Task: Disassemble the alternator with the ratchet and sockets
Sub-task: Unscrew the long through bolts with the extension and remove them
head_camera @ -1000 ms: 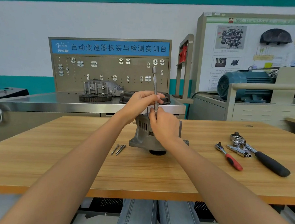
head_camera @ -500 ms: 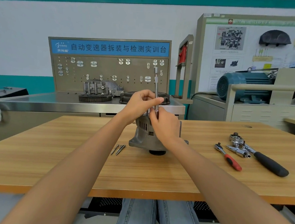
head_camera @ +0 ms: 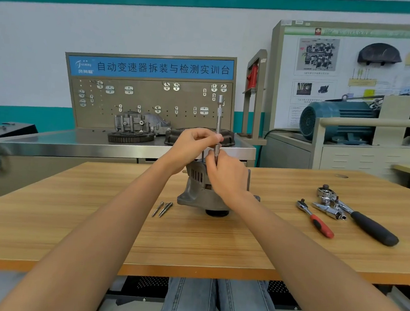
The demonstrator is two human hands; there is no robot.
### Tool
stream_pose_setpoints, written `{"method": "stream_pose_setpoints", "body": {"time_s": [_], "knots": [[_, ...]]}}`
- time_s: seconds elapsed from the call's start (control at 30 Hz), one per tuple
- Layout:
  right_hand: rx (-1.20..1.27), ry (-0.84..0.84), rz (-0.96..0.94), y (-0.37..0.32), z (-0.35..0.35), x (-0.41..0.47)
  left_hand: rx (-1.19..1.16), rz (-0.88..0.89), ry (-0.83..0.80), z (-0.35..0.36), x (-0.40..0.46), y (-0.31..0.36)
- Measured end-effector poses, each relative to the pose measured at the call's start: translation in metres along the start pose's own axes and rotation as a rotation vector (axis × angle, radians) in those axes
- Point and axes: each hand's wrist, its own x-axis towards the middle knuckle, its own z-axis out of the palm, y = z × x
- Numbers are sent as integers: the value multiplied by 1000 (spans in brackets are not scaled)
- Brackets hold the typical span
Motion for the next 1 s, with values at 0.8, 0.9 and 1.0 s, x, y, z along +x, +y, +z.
{"method": "stream_pose_setpoints", "body": {"time_s": [0.8, 0.9, 1.0], "knots": [[-43, -9, 3, 0, 2, 1, 22, 26, 23, 2, -3, 2], [-51, -26, -1, 0, 1, 1, 9, 47, 71, 5, -3, 1], [-51, -23, -6, 1, 1, 1, 10, 34, 71, 6, -2, 0]]}}
